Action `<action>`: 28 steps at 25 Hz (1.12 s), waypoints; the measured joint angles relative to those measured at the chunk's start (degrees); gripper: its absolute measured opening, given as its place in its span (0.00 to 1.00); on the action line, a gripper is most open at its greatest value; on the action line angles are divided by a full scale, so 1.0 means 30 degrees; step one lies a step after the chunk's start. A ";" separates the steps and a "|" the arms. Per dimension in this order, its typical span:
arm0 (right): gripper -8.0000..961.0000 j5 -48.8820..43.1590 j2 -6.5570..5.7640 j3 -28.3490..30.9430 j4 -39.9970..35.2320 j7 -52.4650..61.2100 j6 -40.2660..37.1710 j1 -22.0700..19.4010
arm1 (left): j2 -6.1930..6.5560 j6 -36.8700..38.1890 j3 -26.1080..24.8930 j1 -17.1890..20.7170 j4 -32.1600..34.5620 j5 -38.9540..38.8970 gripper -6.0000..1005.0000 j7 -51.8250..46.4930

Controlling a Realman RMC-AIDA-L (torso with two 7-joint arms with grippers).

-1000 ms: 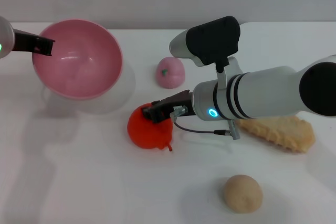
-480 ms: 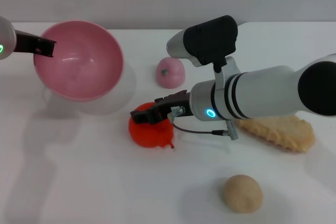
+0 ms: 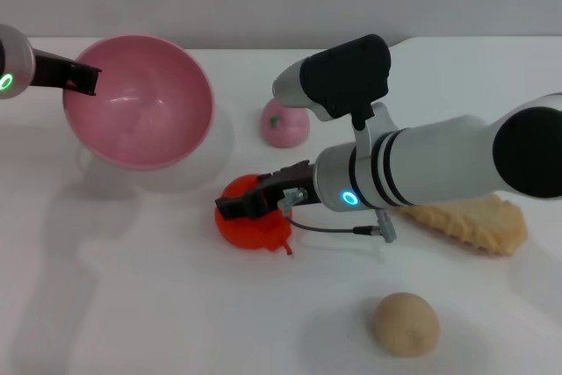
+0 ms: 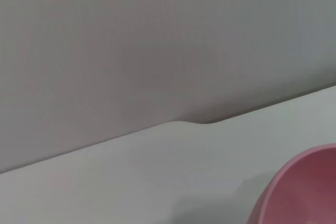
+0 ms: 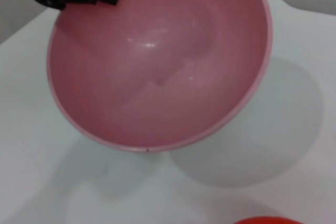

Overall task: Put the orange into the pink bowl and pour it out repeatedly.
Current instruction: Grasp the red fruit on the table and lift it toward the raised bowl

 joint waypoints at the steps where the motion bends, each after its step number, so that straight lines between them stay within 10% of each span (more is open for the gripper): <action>1: 0.76 0.0002 0.0025 -0.0022 0.0156 0.0000 -0.0004 0.0070 | 0.0000 -0.0005 0.0015 -0.0009 0.0001 -0.0002 0.05 0.0003; 16: 0.65 -0.0783 -0.0073 -0.0196 0.0548 0.0920 0.0872 0.0695 | 0.0000 -0.0070 -0.0018 -0.0032 0.0010 -0.0001 0.05 0.0028; 28: 0.32 -0.1117 -0.0104 0.0092 -0.0521 0.0735 0.0976 0.0462 | -0.0001 -0.0016 -0.0168 -0.0118 -0.0064 0.0001 0.05 0.0261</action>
